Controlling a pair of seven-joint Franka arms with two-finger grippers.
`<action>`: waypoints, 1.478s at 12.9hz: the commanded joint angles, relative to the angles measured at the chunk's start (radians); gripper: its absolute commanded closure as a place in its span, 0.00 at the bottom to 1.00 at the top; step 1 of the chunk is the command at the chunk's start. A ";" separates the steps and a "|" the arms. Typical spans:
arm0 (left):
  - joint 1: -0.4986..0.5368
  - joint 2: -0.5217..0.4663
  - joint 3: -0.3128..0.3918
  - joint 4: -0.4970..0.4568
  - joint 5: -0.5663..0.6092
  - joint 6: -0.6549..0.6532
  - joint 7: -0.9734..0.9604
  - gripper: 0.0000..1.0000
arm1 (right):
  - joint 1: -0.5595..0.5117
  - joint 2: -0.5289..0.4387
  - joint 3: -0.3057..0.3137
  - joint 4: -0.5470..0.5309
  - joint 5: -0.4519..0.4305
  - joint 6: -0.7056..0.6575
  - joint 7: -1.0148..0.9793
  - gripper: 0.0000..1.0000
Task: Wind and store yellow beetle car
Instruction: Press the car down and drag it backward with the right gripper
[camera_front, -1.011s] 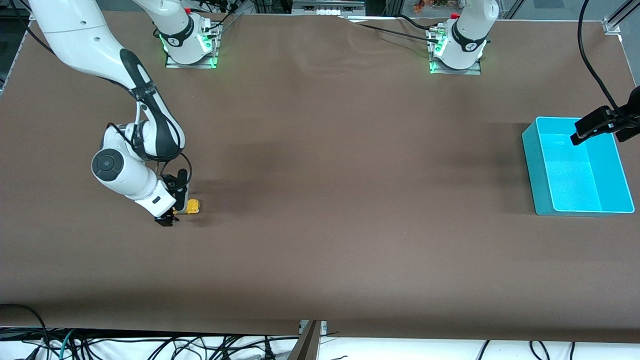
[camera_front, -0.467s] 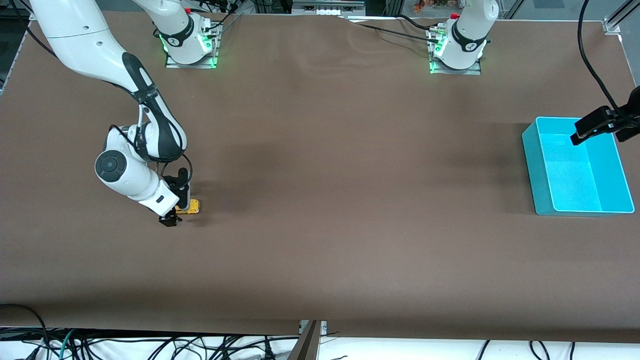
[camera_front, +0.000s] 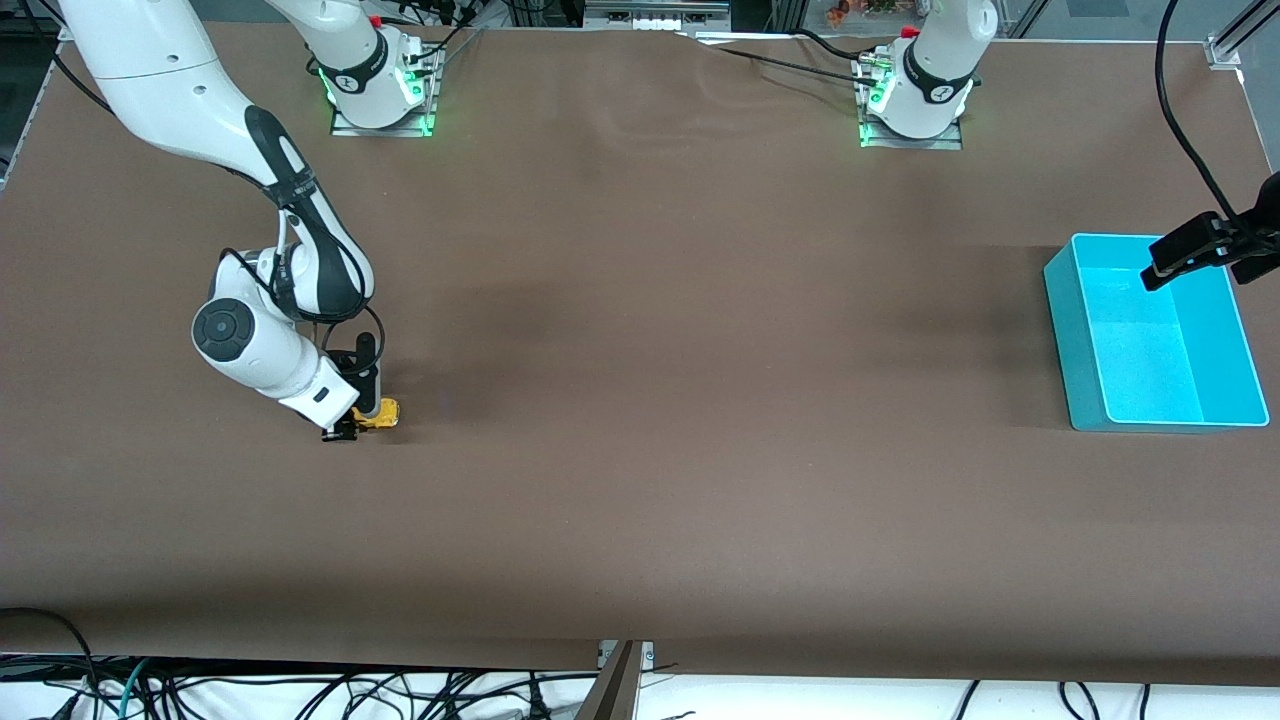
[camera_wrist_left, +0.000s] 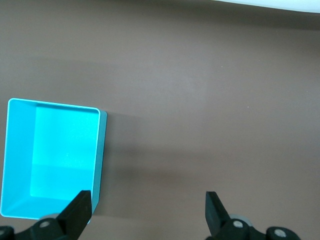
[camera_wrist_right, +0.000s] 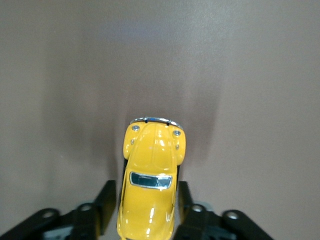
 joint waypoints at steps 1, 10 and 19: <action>0.008 0.016 -0.008 0.033 0.010 -0.018 0.012 0.00 | -0.012 -0.021 0.008 -0.029 0.005 0.018 -0.019 0.63; 0.008 0.016 -0.007 0.033 0.010 -0.018 0.012 0.00 | -0.011 -0.007 0.010 -0.027 0.008 0.052 -0.002 0.64; 0.008 0.016 -0.008 0.033 0.010 -0.018 0.014 0.00 | -0.102 0.029 0.010 -0.027 0.007 0.078 -0.107 0.63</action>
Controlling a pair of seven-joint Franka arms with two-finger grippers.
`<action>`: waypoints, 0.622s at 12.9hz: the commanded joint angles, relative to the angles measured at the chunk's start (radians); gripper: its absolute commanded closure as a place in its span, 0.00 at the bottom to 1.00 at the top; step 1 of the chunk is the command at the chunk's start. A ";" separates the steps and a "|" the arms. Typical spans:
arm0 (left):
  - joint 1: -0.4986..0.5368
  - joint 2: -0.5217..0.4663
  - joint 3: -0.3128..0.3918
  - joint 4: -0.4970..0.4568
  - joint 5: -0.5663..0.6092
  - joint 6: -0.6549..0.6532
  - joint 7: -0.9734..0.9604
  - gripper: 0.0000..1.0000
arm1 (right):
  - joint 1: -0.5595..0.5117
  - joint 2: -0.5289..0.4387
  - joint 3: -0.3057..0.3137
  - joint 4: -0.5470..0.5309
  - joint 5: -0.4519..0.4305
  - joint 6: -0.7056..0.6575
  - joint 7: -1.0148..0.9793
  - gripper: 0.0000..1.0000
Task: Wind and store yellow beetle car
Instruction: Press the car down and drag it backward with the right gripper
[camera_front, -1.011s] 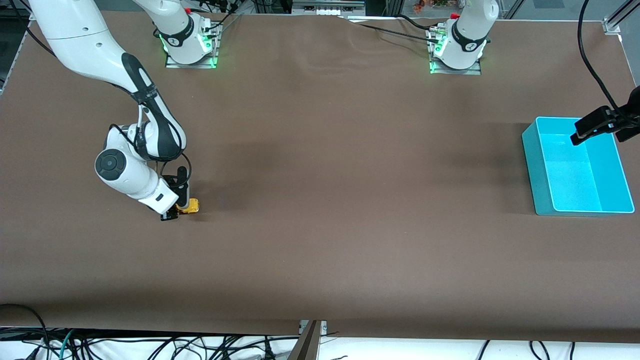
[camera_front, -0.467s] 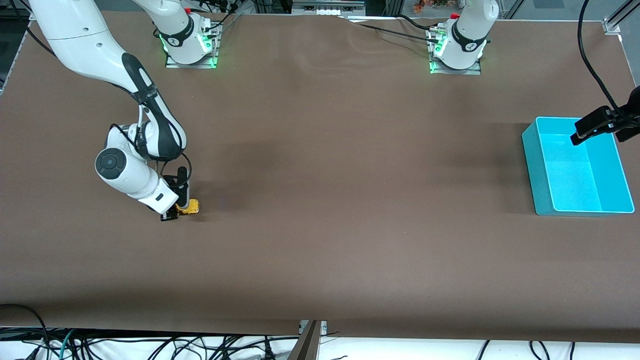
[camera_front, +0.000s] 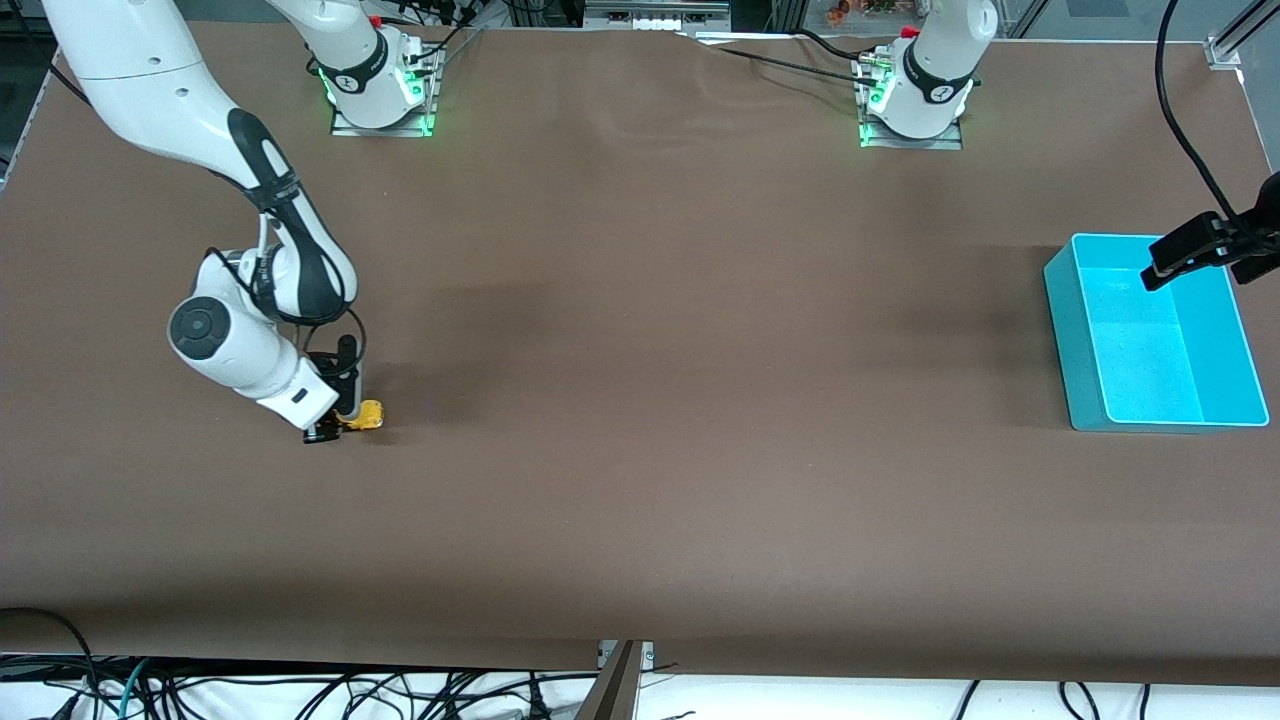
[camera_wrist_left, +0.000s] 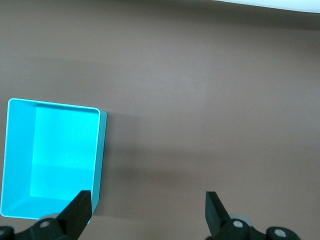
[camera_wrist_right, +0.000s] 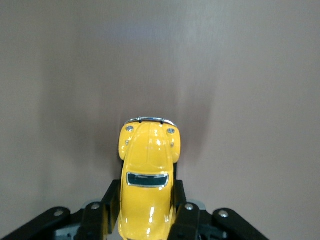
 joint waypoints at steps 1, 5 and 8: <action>0.008 0.016 -0.008 0.033 0.010 -0.018 0.014 0.00 | -0.054 0.033 0.010 -0.017 0.006 0.052 -0.072 0.63; 0.008 0.016 -0.008 0.033 0.010 -0.018 0.014 0.00 | -0.109 0.049 0.011 -0.015 0.004 0.060 -0.135 0.63; 0.008 0.016 -0.007 0.033 0.010 -0.018 0.014 0.00 | -0.144 0.056 0.011 -0.014 0.004 0.061 -0.176 0.63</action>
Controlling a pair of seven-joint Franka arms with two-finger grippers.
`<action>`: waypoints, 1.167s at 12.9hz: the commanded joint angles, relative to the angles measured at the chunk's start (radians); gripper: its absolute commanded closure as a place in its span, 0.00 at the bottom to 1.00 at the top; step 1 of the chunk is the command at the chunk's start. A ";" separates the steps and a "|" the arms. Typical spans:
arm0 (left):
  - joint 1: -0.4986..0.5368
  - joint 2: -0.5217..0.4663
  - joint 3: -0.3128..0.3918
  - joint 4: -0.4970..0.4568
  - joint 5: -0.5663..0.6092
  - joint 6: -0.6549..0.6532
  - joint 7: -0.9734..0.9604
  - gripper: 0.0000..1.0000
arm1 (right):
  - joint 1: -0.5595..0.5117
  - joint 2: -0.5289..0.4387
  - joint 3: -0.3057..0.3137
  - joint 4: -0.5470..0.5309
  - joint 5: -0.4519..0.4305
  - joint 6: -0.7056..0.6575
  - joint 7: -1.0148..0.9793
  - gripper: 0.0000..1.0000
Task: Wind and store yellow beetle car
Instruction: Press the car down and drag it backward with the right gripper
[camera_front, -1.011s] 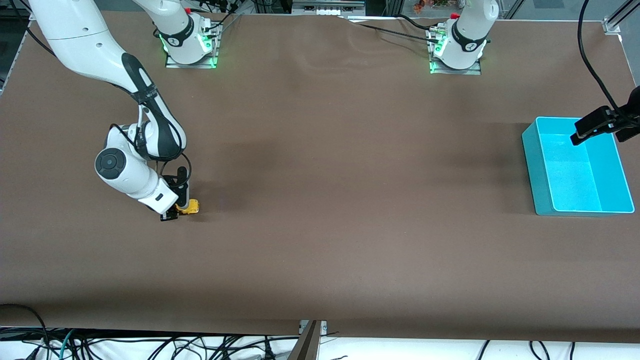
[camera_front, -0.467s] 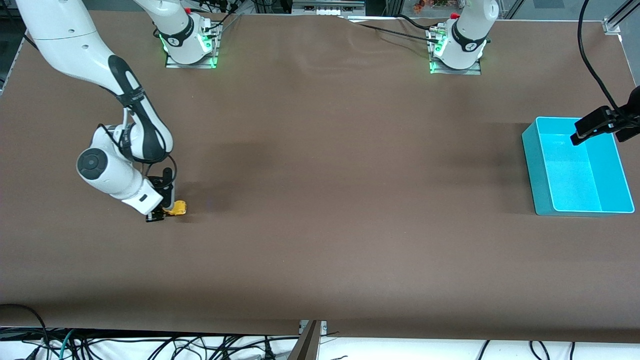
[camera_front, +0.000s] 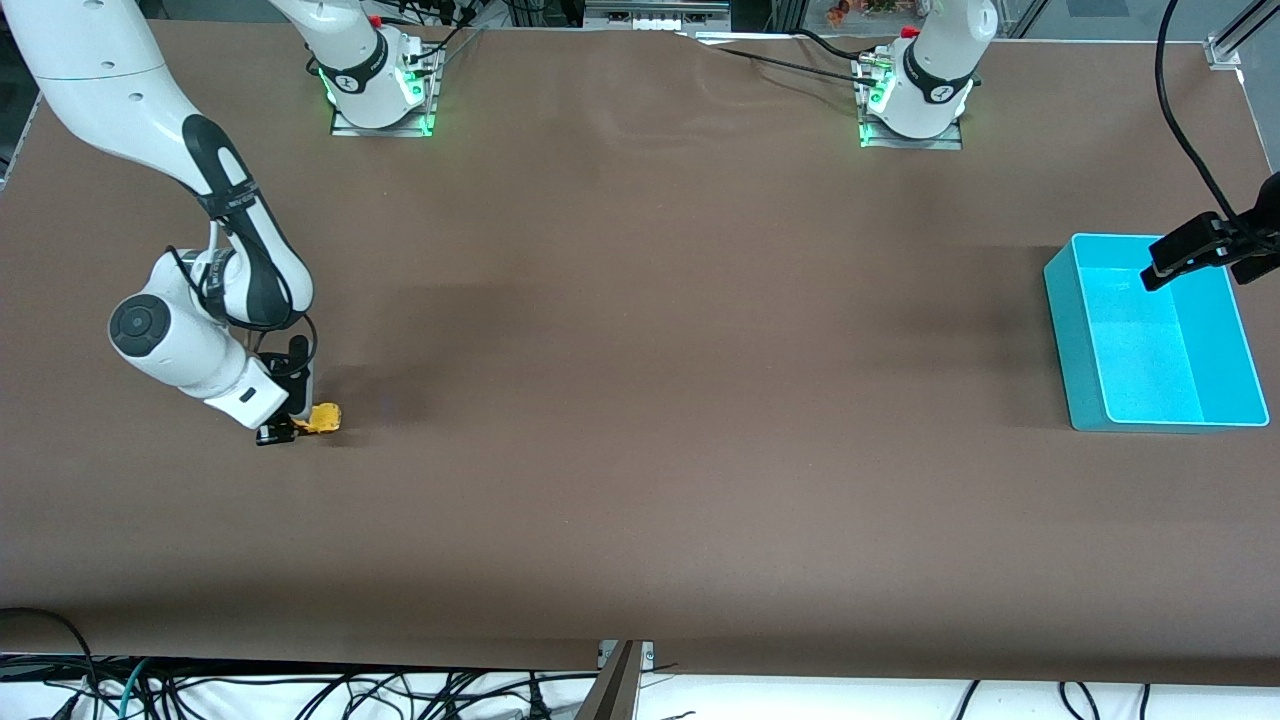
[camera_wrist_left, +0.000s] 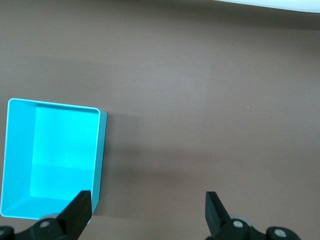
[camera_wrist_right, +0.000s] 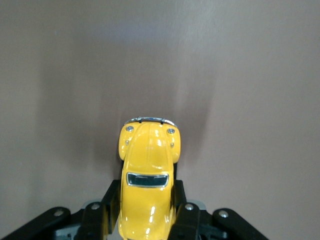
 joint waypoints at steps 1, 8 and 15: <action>0.008 0.015 -0.008 0.033 0.010 -0.018 0.014 0.00 | -0.052 0.053 0.010 -0.010 0.004 0.033 -0.057 0.63; 0.008 0.015 -0.007 0.033 0.010 -0.018 0.014 0.00 | -0.070 0.052 0.036 0.013 0.022 0.039 -0.067 0.00; 0.008 0.015 -0.008 0.033 0.010 -0.018 0.012 0.00 | -0.065 0.009 0.059 0.125 0.028 -0.128 -0.061 0.00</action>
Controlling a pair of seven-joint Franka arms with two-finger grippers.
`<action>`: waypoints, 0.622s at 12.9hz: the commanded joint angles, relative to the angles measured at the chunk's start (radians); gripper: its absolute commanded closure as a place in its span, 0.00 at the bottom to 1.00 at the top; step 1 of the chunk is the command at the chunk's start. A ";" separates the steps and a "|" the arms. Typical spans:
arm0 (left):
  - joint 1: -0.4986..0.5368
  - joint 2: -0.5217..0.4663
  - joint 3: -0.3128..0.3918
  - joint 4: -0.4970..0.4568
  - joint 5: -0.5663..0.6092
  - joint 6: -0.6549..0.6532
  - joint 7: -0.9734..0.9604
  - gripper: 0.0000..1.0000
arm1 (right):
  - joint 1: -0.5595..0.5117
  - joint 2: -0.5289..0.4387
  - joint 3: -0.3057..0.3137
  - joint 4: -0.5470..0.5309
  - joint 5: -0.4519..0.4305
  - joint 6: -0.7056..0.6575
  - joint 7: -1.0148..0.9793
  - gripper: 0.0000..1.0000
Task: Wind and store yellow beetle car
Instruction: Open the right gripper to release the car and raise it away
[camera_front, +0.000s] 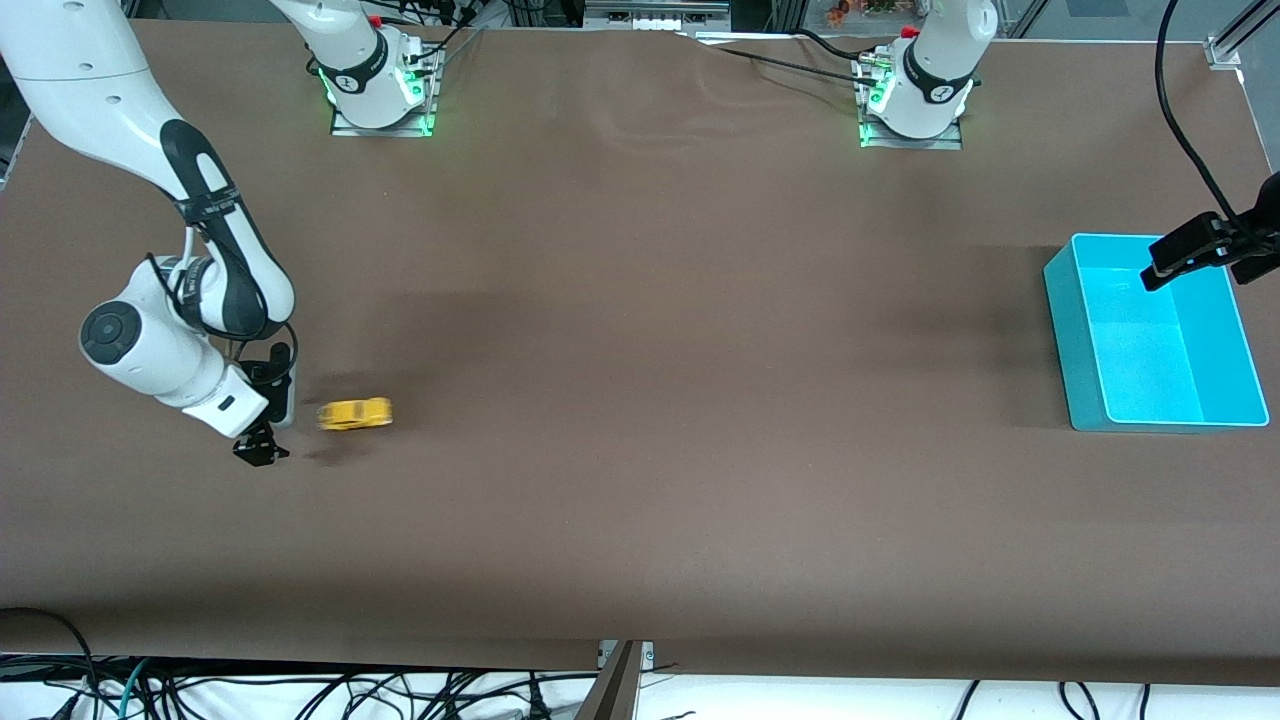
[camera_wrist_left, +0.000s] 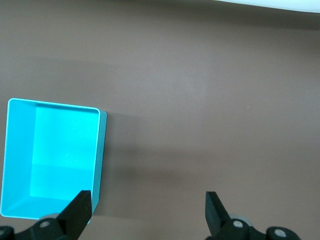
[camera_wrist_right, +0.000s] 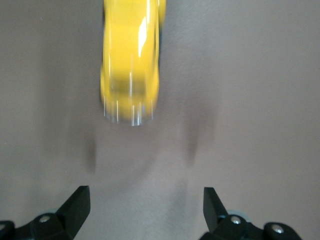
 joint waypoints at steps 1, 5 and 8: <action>0.008 0.015 -0.008 0.033 0.009 -0.018 0.014 0.00 | -0.016 -0.010 0.016 0.038 0.020 -0.065 -0.016 0.00; 0.008 0.015 -0.007 0.033 0.010 -0.018 0.012 0.00 | -0.013 -0.051 0.018 0.053 0.045 -0.087 0.056 0.00; 0.008 0.015 -0.007 0.033 0.010 -0.016 0.012 0.00 | -0.012 -0.113 0.037 0.093 0.045 -0.184 0.215 0.00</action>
